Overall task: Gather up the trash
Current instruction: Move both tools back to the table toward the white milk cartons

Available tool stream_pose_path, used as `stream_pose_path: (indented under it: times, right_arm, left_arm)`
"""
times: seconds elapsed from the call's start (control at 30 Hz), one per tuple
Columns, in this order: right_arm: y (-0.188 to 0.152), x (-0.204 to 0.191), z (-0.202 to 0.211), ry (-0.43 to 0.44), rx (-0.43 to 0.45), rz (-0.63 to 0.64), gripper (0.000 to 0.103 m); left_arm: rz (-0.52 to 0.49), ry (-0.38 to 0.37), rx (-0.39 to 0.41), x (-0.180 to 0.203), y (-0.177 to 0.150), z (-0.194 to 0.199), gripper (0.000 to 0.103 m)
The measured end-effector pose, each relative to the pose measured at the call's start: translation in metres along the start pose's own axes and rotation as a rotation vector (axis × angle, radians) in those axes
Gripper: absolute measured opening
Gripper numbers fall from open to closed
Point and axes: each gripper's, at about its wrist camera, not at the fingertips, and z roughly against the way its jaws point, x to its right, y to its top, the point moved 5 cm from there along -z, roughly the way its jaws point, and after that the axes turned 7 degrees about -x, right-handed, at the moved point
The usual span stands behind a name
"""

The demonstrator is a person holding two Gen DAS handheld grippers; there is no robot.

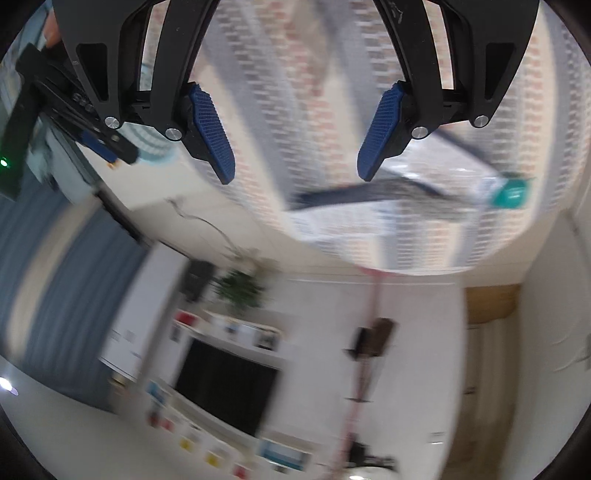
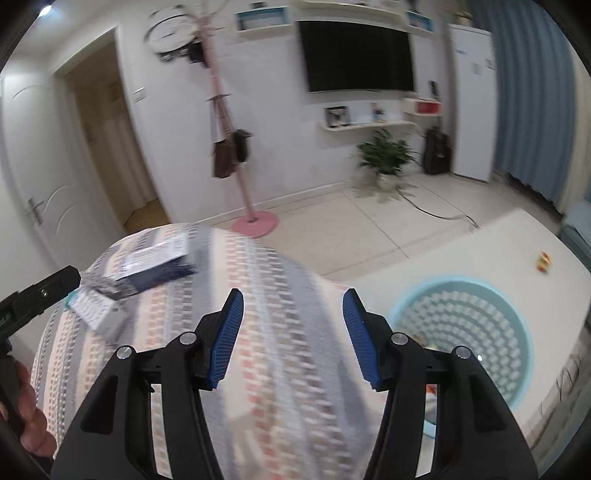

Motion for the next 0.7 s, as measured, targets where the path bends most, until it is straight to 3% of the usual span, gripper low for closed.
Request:
stream_pose_path:
  times: [0.13, 0.3, 0.43, 0.6, 0.7]
  right_arm:
    - [0.009, -0.043, -0.014, 0.044, 0.009, 0.075, 0.053]
    - [0.007, -0.074, -0.042, 0.081, 0.0, 0.135, 0.053]
    - [-0.004, -0.079, -0.063, 0.101, -0.031, 0.129, 0.053]
    - [-0.012, -0.073, -0.078, 0.12, -0.063, 0.099, 0.053]
    - [-0.013, -0.072, -0.076, 0.134, -0.052, 0.109, 0.053]
  left_arm:
    - [0.079, 0.13, 0.012, -0.056, 0.004, 0.008, 0.071]
    - [0.23, 0.176, -0.058, -0.1, 0.001, -0.006, 0.079]
    - [0.295, 0.208, -0.121, -0.105, 0.001, -0.029, 0.081]
    - [0.37, 0.266, -0.129, -0.105, 0.008, -0.054, 0.084]
    - [0.401, 0.363, -0.142, -0.106, 0.013, -0.071, 0.084]
